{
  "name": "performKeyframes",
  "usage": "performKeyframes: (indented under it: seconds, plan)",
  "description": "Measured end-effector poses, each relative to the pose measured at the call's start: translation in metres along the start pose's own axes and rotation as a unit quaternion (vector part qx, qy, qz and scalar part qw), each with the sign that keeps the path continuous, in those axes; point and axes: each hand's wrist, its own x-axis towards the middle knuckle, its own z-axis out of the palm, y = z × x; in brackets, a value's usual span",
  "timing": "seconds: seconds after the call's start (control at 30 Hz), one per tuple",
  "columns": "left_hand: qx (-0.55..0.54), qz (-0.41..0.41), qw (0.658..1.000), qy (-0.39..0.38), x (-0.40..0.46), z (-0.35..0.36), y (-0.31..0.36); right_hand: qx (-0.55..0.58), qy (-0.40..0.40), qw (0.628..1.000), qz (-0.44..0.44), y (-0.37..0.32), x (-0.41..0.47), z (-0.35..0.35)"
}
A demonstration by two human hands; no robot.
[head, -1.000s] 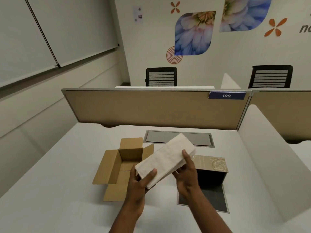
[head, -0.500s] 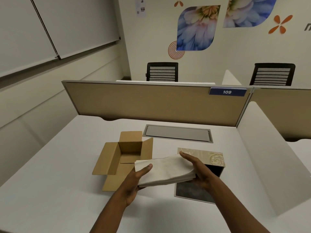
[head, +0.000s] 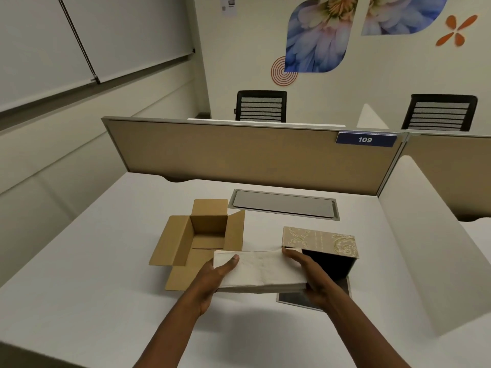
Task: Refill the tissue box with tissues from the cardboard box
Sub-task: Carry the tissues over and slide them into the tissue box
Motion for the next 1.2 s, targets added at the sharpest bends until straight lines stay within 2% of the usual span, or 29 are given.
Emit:
performKeyframes:
  seconds: [0.13, 0.23, 0.43, 0.63, 0.8, 0.87, 1.2]
  plan:
    - [0.028, 0.029, 0.999, 0.026, 0.000, 0.005, -0.006, 0.010, 0.032, 0.999, 0.001, 0.006, 0.002, -0.005]
    - [0.036, 0.037, 0.999, 0.012, -0.002, 0.005, -0.011, 0.016, 0.038, 0.999, 0.007, 0.009, 0.000, -0.015]
    - [0.053, -0.070, 0.995, -0.037, -0.002, 0.018, -0.017, -0.089, 0.061, 0.994, -0.029, 0.029, -0.005, -0.031]
    - [-0.027, -0.125, 0.988, -0.088, 0.006, 0.031, -0.036, -0.086, 0.078, 0.993, -0.012, 0.049, -0.017, -0.061]
    - [0.073, -0.085, 0.991, -0.076, 0.014, 0.052, -0.063, -0.083, 0.029, 0.996, 0.012, 0.062, -0.025, -0.077]
    - [0.075, -0.080, 0.992, -0.064, 0.016, 0.060, -0.072, -0.082, 0.027, 0.996, 0.019, 0.067, -0.025, -0.088]
    - [0.088, -0.029, 0.992, -0.087, 0.032, 0.104, -0.091, -0.045, 0.105, 0.992, 0.050, 0.081, -0.012, -0.138]
